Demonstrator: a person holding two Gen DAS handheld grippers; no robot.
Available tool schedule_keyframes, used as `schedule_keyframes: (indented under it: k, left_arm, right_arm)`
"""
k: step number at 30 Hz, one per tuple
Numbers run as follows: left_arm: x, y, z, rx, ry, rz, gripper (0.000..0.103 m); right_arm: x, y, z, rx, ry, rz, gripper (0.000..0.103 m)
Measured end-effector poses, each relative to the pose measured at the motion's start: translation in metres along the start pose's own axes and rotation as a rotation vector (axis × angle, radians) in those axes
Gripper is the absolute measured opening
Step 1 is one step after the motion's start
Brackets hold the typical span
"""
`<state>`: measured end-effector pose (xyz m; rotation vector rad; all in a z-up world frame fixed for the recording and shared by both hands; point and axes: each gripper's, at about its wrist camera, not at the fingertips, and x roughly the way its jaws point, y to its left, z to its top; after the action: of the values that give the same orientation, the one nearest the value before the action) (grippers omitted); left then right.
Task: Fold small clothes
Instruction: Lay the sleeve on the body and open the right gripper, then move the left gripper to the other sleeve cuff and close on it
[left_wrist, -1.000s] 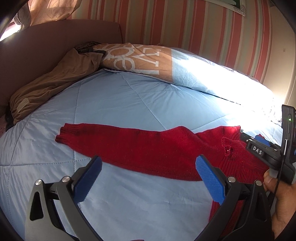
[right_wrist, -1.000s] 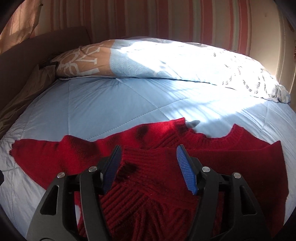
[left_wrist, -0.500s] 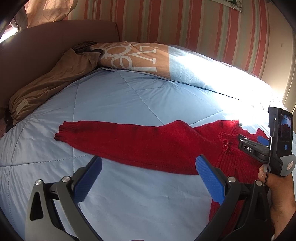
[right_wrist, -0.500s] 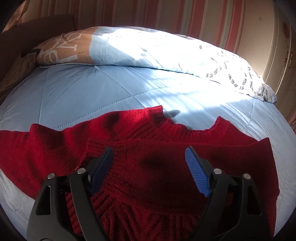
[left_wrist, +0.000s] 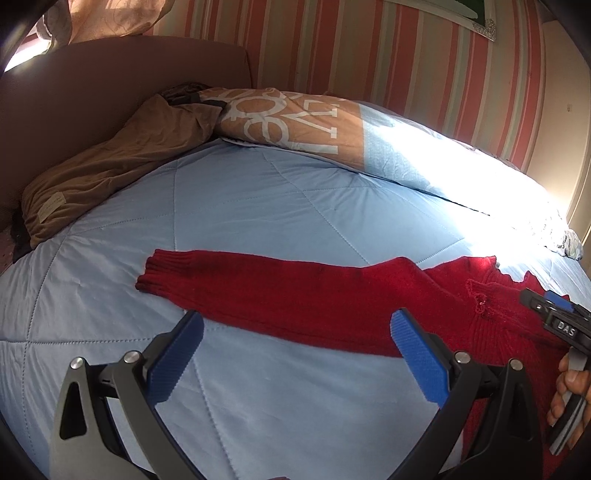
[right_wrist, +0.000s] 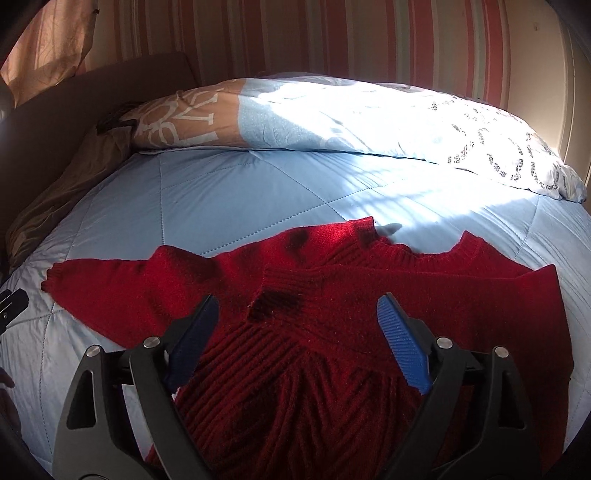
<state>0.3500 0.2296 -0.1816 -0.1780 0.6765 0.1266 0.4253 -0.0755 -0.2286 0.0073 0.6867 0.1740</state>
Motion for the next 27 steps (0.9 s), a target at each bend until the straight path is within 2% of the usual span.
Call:
schedule_keyframes:
  k: [2, 5, 9, 12, 16, 19, 21, 24, 27]
  left_arm:
    - [0.003, 0.023, 0.001, -0.039, 0.019, -0.024, 0.102]
    - [0.005, 0.050, 0.004, -0.072, 0.017, -0.003, 0.102]
    - [0.019, 0.071, 0.011, -0.049, 0.006, 0.032, 0.102]
    - [0.029, 0.092, 0.011, -0.064, 0.018, -0.025, 0.102]
    - [0.042, 0.115, 0.001, -0.030, 0.042, 0.046, 0.102]
    - [0.050, 0.138, 0.005, -0.101, 0.045, 0.040, 0.101]
    - [0.055, 0.143, 0.014, -0.115, 0.042, 0.022, 0.101]
    - [0.062, 0.143, 0.026, -0.081, 0.023, 0.063, 0.101]
    - [0.079, 0.153, 0.025, -0.159, 0.070, 0.070, 0.100]
  right_arm:
    - [-0.015, 0.007, -0.002, -0.010, -0.008, 0.018, 0.089]
    - [-0.036, 0.016, -0.003, -0.015, -0.023, 0.038, 0.090]
    - [-0.057, 0.028, -0.007, -0.014, -0.026, 0.074, 0.090]
    - [-0.070, 0.036, -0.007, -0.040, -0.034, 0.074, 0.090]
    - [-0.083, 0.042, -0.008, -0.045, -0.043, 0.091, 0.090]
    - [-0.088, 0.048, -0.012, -0.040, -0.040, 0.125, 0.090]
    - [-0.092, 0.051, -0.015, -0.038, -0.043, 0.133, 0.090]
    - [-0.093, 0.052, -0.019, -0.040, -0.040, 0.140, 0.090]
    - [-0.093, 0.052, -0.020, -0.064, -0.033, 0.134, 0.090]
